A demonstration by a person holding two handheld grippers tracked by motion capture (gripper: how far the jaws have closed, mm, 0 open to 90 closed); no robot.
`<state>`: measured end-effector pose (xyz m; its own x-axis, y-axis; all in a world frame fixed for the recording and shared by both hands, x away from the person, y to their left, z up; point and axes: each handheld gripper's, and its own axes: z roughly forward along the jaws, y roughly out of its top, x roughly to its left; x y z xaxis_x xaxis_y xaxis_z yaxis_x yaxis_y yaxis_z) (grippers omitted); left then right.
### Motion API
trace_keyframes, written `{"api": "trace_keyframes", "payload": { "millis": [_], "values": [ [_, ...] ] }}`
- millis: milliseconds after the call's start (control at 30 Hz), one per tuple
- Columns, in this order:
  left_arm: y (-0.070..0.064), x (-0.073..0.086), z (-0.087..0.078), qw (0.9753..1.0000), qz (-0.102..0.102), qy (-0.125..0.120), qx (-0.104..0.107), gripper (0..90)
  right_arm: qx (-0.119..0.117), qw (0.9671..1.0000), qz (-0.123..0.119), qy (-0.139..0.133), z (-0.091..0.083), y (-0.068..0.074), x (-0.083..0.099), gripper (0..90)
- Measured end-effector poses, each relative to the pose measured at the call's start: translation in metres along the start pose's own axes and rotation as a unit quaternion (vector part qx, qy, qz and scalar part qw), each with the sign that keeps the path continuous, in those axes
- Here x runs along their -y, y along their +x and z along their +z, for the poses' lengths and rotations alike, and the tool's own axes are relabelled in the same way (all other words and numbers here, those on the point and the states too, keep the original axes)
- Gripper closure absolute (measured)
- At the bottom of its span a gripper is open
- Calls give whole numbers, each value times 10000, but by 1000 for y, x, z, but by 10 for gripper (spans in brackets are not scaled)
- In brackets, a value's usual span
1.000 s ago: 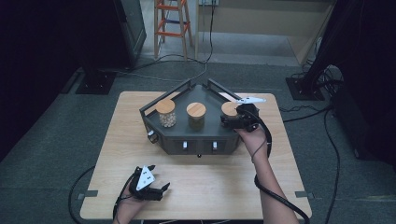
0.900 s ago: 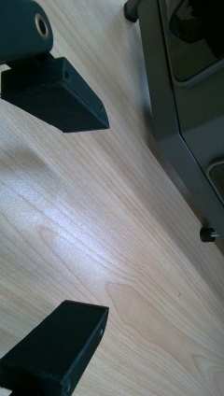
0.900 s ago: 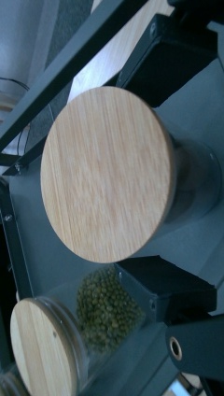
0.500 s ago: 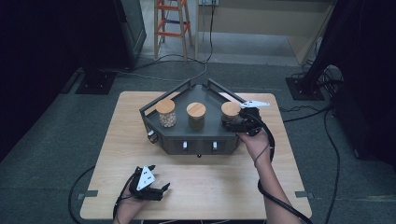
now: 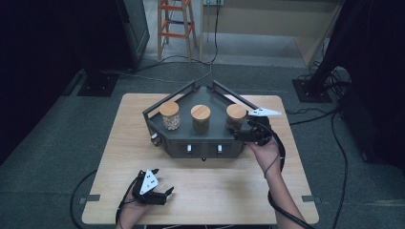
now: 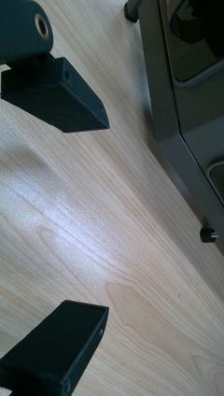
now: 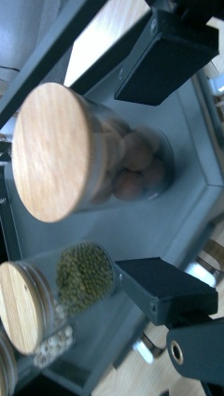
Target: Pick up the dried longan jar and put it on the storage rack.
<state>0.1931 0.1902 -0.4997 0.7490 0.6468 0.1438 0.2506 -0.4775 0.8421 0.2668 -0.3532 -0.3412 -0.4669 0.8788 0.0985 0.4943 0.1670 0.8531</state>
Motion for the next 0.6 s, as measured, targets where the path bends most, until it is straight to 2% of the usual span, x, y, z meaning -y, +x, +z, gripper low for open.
{"api": "trace_keyframes", "payload": {
  "millis": [300, 600],
  "values": [
    [0, 1, 0, 10000, 3, -19, -5, 92, -202, 9996, 2, -173, -14, 2, 23, 151],
    [0, 1, 0, 10000, 4, -21, -4, 92, -296, 9994, -33, -147, -19, 5, 36, 152]
  ]
}}
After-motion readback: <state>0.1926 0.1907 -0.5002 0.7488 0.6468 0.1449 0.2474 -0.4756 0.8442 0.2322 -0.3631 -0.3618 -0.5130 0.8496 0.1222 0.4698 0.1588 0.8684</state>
